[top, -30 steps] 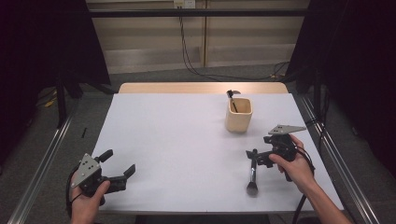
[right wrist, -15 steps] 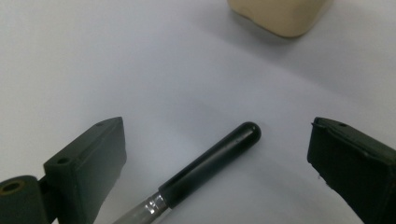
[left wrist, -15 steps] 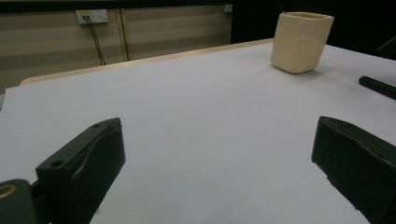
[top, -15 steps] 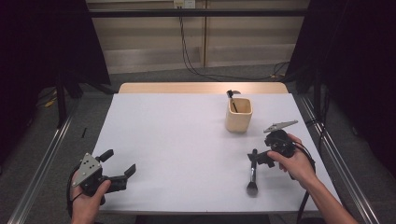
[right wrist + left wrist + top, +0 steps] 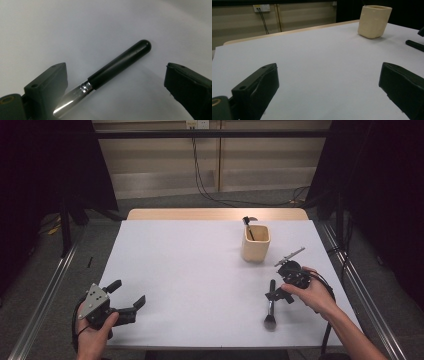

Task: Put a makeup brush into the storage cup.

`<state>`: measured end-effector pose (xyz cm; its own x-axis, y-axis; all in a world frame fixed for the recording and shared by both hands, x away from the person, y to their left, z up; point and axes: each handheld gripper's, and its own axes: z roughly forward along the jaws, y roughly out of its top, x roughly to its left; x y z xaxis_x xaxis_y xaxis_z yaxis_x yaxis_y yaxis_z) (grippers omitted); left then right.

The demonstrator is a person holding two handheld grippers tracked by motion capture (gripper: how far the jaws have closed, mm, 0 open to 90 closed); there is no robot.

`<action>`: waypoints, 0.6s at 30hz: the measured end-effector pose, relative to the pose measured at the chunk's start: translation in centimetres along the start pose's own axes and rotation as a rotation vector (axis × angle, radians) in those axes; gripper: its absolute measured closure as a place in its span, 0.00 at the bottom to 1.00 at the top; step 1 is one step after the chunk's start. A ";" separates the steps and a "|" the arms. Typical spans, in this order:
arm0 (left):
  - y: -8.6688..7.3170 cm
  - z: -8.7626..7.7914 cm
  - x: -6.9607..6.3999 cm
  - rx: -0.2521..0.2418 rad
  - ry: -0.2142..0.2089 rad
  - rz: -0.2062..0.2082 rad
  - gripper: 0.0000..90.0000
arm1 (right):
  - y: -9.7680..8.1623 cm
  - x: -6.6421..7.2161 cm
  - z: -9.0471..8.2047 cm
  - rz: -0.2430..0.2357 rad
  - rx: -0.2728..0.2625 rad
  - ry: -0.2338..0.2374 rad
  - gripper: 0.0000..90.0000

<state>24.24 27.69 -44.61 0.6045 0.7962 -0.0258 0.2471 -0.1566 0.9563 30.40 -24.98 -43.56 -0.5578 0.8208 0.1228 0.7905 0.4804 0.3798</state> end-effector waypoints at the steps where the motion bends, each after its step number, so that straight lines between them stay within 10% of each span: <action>1: 0.0 0.0 0.0 0.005 0.000 -0.002 0.03 | 0.0 0.1 0.1 0.004 0.018 0.000 0.05; 18: 0.0 0.0 0.1 0.004 -0.004 0.005 0.03 | 0.4 1.6 1.8 0.065 0.171 0.016 0.11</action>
<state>24.25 27.75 -44.63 0.6089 0.7930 -0.0221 0.2470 -0.1630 0.9552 30.29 -22.95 -44.86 -0.5072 0.8474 0.1570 0.8556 0.4734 0.2095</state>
